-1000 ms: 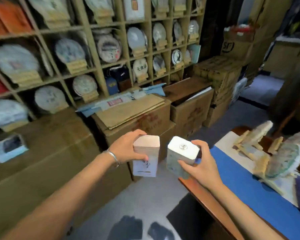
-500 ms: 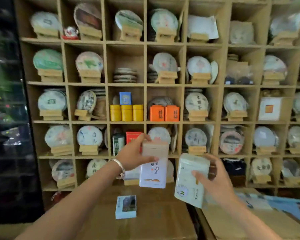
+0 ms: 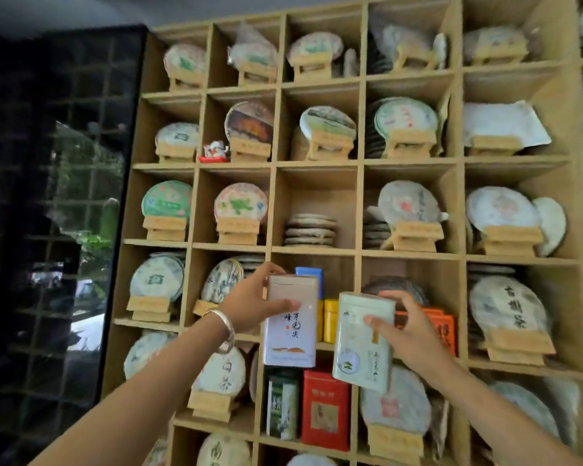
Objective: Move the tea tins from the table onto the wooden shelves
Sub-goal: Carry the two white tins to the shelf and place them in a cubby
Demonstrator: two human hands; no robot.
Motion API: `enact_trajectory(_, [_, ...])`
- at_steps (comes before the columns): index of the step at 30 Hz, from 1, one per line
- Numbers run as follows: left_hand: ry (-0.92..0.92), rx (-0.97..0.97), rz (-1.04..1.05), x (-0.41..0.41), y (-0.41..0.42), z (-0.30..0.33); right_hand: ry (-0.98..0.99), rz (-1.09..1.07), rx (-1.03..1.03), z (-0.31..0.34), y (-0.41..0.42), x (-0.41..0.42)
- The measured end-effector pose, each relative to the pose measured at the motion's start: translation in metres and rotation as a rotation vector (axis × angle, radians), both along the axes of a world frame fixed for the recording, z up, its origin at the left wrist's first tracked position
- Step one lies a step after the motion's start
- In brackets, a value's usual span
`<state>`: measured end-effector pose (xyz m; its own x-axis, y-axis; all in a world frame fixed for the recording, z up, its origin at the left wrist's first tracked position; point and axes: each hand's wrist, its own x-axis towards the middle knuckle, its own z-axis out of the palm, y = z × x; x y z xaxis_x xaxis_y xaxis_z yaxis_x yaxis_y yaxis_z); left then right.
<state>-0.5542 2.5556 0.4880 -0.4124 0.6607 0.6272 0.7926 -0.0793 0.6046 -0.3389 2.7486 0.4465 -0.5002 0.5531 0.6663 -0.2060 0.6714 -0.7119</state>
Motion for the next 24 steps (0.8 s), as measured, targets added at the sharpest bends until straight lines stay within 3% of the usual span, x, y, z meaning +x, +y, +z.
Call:
enact_trajectory(8, [-0.086, 0.011, -0.044, -0.093, 0.051, 0.093, 0.057, -0.033, -0.019, 0.101, 0.046, -0.088])
enact_trajectory(16, [-0.142, 0.073, -0.088, -0.179, 0.102, 0.144, 0.206, -0.089, -0.152, 0.164, 0.092, -0.162])
enact_trajectory(24, [-0.119, 0.135, -0.129, -0.223, 0.174, 0.173, 0.227, -0.118, -0.13, 0.207, 0.138, -0.215])
